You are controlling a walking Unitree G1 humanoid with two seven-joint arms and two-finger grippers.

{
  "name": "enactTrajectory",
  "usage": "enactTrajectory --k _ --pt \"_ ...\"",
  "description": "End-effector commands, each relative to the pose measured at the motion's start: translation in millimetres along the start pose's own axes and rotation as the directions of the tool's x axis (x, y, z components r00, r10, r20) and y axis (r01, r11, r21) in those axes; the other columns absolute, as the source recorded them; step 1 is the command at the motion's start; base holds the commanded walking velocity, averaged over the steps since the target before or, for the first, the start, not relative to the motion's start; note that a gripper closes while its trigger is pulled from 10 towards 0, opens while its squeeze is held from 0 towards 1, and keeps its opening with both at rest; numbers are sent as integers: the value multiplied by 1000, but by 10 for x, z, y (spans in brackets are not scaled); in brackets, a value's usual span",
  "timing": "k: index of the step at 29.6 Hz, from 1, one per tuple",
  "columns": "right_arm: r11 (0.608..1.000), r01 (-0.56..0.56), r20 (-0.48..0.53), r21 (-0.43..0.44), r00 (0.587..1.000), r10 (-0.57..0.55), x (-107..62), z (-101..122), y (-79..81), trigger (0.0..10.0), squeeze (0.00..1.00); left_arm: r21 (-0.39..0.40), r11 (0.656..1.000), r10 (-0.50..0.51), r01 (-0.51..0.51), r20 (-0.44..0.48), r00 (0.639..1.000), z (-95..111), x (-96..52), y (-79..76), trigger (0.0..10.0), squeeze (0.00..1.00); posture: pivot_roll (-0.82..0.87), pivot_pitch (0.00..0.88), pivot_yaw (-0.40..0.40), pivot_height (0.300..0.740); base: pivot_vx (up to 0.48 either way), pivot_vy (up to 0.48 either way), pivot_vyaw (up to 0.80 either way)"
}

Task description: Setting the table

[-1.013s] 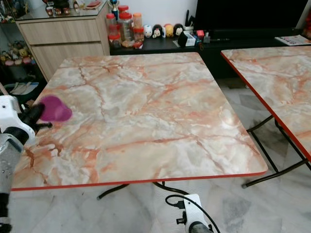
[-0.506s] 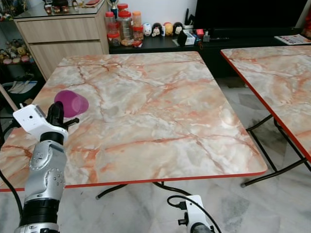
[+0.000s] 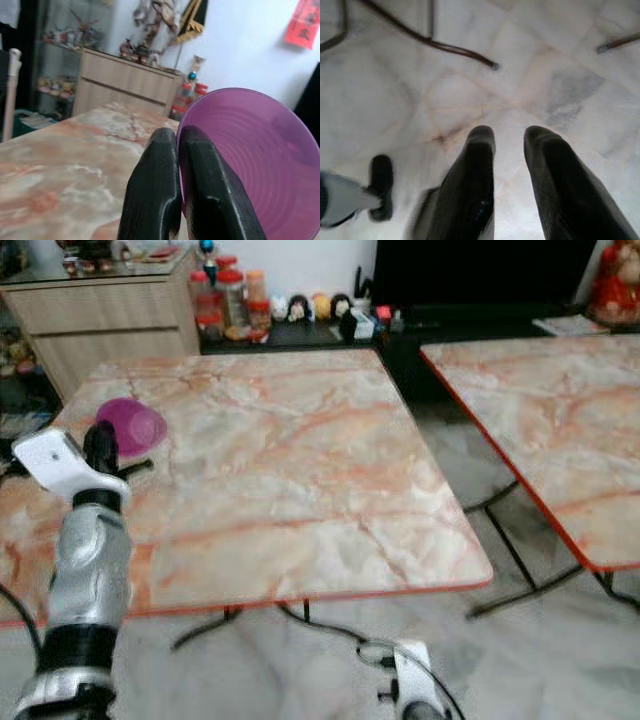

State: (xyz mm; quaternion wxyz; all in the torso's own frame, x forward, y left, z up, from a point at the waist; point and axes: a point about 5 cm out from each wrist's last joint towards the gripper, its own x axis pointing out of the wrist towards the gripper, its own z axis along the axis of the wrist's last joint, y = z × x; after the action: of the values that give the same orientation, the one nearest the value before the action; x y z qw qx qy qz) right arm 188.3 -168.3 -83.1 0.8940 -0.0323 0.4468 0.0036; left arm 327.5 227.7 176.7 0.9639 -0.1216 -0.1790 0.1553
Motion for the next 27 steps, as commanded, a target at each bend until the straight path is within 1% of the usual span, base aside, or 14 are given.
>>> enactTrajectory --k 1,7,8,10,15,23,27 --pt "1000 16 11 6 1000 -16 -1 19 -65 10000 0 1 1000 -21 21 6 1000 -13 -13 -86 10000 0 66 0 7 723 0 -386 0" --pt "1000 29 46 -11 999 -28 4 82 -92 10000 0 3 1000 -22 22 -15 1000 -58 -46 -83 10000 0 61 0 10 723 0 -383 0" --pt "999 32 49 -18 998 -31 5 89 -96 10000 0 1 1000 -28 28 -17 999 -64 -43 -92 10000 0 57 0 12 723 0 -382 513" --pt "999 39 51 -8 998 -38 4 91 -101 10000 0 12 999 -41 41 -16 999 -63 -36 -109 10000 0 57 0 12 723 0 -379 569" --pt "999 37 42 10 998 -37 4 80 -107 10000 0 8 999 -48 48 -18 999 -70 -30 -137 10000 0 47 0 15 723 0 -379 0" --pt "999 36 38 20 999 -36 0 61 -115 10000 0 6 998 -55 55 -24 998 -82 -33 -154 10000 0 48 0 10 723 241 -379 0" --pt "999 33 38 4 999 -33 2 69 -111 10000 0 7 998 -55 55 -28 998 -89 -42 -150 10000 0 51 0 8 723 247 -377 0"
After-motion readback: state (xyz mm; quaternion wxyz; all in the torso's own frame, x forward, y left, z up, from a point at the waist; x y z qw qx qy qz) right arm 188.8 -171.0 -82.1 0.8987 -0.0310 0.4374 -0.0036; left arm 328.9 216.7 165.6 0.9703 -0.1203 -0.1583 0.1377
